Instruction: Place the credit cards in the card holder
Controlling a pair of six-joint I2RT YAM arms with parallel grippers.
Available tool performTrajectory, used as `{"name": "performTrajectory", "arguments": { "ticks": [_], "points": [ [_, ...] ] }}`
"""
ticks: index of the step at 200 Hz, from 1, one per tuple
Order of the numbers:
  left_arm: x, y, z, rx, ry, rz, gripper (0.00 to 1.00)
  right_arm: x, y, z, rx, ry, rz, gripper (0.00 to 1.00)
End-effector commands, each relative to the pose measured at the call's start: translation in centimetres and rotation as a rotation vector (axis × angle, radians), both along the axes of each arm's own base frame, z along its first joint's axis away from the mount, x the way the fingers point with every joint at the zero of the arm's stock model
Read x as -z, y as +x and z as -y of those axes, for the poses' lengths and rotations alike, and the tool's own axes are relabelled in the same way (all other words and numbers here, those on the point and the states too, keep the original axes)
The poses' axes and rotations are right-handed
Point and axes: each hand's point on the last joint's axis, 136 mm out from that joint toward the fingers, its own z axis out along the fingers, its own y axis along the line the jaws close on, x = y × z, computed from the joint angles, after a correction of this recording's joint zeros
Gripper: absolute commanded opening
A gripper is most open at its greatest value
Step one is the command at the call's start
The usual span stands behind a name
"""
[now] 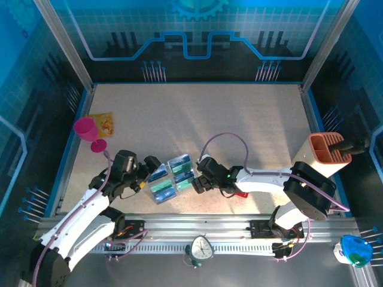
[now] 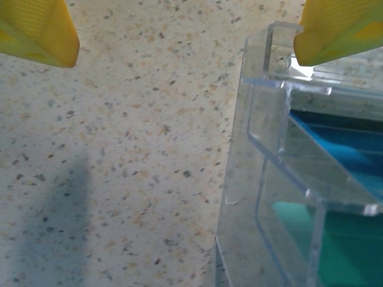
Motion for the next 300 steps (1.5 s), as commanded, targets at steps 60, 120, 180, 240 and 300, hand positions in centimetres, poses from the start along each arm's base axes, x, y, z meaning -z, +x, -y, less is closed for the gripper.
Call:
{"name": "performTrajectory", "arguments": {
  "ticks": [60,120,180,240,300],
  "points": [
    [-2.9,4.9,3.4,0.039,0.024,0.103,0.99,-0.2,4.3,2.0,0.09,-0.01,0.04,0.93],
    [-2.7,8.5,6.3,0.093,0.057,0.114,0.99,0.3,6.5,4.5,0.18,-0.01,0.031,0.93],
    [-3.9,9.6,6.6,0.147,0.124,0.147,0.99,-2.7,5.8,5.4,0.19,0.042,0.054,0.93],
    [-6.4,8.3,4.5,0.148,0.189,0.208,0.99,-6.2,2.0,5.1,0.152,0.225,0.009,0.92],
    [-9.6,7.8,1.3,0.103,0.231,0.258,0.99,-6.5,-2.8,-1.1,0.011,0.356,-0.079,0.91]
  ]
}}
